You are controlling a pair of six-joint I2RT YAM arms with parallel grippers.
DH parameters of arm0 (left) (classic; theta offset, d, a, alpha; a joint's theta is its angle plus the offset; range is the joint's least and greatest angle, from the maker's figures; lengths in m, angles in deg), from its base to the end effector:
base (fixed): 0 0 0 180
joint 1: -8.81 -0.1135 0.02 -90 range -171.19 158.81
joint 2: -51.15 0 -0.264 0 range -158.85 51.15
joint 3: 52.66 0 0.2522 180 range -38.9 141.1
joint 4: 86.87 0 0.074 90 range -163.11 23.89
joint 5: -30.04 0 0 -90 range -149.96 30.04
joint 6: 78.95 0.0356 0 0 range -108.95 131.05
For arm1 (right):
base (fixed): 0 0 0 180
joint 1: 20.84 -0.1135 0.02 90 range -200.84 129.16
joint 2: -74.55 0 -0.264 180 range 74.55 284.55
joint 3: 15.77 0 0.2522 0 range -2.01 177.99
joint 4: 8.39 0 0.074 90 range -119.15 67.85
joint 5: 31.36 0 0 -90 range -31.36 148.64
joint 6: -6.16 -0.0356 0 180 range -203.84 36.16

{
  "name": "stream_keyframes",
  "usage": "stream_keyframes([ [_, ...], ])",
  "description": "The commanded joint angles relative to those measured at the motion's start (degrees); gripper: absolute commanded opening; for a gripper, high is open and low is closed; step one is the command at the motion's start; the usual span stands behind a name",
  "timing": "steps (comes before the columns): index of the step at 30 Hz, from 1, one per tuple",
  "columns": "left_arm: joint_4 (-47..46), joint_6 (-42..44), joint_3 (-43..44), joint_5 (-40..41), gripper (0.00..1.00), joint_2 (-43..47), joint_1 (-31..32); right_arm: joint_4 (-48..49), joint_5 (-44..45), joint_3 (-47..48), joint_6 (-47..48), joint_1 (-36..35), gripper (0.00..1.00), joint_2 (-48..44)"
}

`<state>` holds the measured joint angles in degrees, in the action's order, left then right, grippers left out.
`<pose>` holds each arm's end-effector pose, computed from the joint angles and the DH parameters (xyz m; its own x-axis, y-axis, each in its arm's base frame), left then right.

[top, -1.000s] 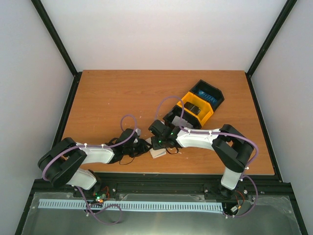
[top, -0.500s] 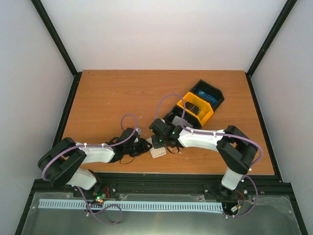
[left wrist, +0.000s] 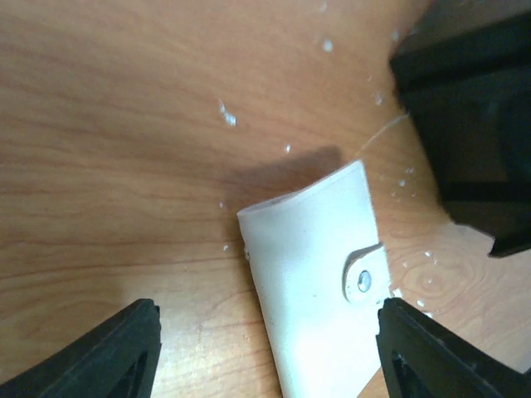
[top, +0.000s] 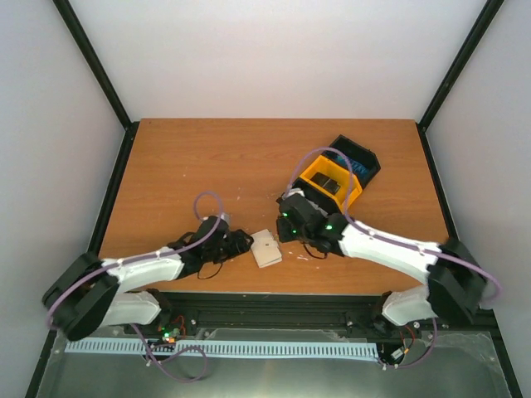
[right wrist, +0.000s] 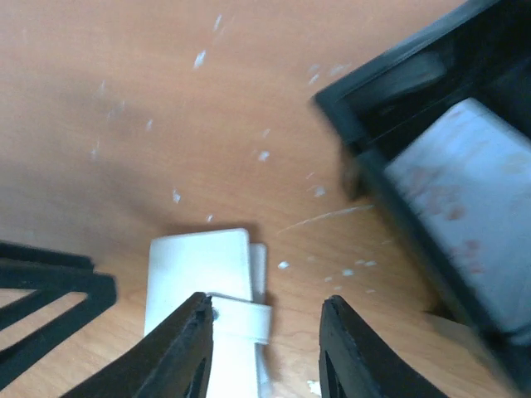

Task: Put the credit cards into the card holder
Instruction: Reset both arms

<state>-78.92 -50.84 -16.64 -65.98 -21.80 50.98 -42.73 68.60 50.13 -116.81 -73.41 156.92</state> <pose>0.1618 -0.1516 0.1372 -0.8839 -0.3829 -0.2686 -0.1208 0.7416 -0.6599 0.1846 0.2311 0.2191 -0.7847 -0.1433 -0.6031 -0.3441 0.9100 0.2314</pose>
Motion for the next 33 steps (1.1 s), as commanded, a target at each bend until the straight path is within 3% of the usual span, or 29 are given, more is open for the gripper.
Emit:
stream_keyframes([
  [1, 9.8, 4.7, 1.6, 10.4, 0.8, 10.9, 0.4, -2.7, 12.7, -3.7, 3.7, 1.2, 0.38, -13.2],
  [5, 14.0, 10.3, 3.8, 19.4, 0.99, 22.5, 0.3, -8.3, 23.1, -7.6, 4.5, 2.4, 0.43, -24.0],
  [8, 14.6, 15.6, 5.9, 23.5, 1.0, 30.1, 0.2, -12.2, 28.7, -8.1, 5.5, 3.0, 0.49, -31.1],
  [13, 18.3, 22.8, 10.4, 27.8, 1.0, 38.3, 0.2, -19.1, 36.9, -5.7, 6.4, 3.3, 0.7, -40.8],
  [22, 24.0, 29.2, 17.6, 32.9, 1.0, 43.3, 0.3, -28.5, 45.6, -0.3, 0.8, 3.3, 0.99, -55.9],
  [33, 25.0, 32.0, 19.8, 35.6, 1.0, 45.6, 0.2, -29.9, 50.7, 0.9, 1.6, 3.3, 1.0, -60.9],
])
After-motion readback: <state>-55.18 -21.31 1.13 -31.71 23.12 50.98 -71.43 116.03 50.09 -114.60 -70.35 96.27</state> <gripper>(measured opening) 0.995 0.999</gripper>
